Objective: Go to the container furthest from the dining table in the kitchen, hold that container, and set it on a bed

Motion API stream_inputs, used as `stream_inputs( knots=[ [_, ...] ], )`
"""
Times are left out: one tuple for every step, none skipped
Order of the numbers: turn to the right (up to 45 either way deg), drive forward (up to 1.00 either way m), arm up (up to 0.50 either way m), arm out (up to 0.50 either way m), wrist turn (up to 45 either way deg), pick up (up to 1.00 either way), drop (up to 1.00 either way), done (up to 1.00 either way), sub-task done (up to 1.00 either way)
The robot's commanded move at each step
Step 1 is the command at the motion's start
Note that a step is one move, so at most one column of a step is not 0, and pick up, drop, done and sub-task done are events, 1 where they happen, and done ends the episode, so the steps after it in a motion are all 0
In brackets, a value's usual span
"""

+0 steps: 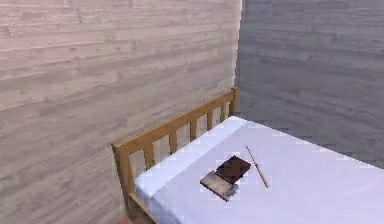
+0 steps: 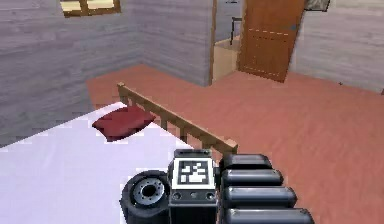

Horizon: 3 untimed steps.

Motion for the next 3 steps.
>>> stream_inputs(
  knots=[
    [36.0, 0.00, 0.00, 0.00, 0.0, 0.00, 0.00, 0.00, 0.00],
    [-45.0, 0.00, 0.00, 0.00, 0.0, 0.00, 0.00, 0.00, 0.00],
    [-21.0, 0.00, 0.00, 0.00, 0.0, 0.00, 0.00, 0.00, 0.00]
  ],
)
